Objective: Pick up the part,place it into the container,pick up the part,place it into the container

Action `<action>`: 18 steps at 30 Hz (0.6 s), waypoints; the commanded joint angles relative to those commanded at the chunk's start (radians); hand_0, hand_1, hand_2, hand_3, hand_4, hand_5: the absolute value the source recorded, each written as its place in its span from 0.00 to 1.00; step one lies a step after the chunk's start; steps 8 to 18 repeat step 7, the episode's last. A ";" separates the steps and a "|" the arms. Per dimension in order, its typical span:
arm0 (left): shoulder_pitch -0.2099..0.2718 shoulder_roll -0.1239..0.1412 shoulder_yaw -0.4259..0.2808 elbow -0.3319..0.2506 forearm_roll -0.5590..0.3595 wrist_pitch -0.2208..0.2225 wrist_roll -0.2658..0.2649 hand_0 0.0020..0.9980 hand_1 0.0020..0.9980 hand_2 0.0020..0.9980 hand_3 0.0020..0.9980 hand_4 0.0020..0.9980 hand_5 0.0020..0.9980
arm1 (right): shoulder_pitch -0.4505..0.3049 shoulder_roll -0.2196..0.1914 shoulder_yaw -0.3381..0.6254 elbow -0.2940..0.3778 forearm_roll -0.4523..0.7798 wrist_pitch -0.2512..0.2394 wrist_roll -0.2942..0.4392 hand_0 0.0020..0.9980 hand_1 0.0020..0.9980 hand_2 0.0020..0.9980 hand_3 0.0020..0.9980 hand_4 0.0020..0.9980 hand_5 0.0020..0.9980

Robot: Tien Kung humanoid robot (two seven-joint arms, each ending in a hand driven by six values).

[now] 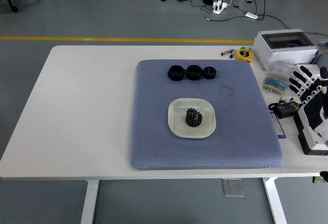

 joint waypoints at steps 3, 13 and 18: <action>0.000 0.000 -0.001 0.000 0.001 0.000 0.000 0.73 0.75 0.78 0.69 0.73 0.69 | 0.000 0.000 -0.002 0.003 0.005 0.005 0.000 0.97 0.87 0.88 0.90 1.00 1.00; 0.000 -0.001 -0.002 0.000 0.002 0.001 0.001 0.73 0.75 0.78 0.69 0.73 0.69 | 0.000 0.000 -0.006 0.006 0.017 0.009 0.000 0.98 0.87 0.88 0.90 1.00 1.00; 0.000 -0.001 -0.002 0.000 0.002 0.001 0.001 0.73 0.75 0.78 0.69 0.73 0.69 | 0.000 0.000 -0.006 0.006 0.017 0.009 0.000 0.98 0.87 0.88 0.90 1.00 1.00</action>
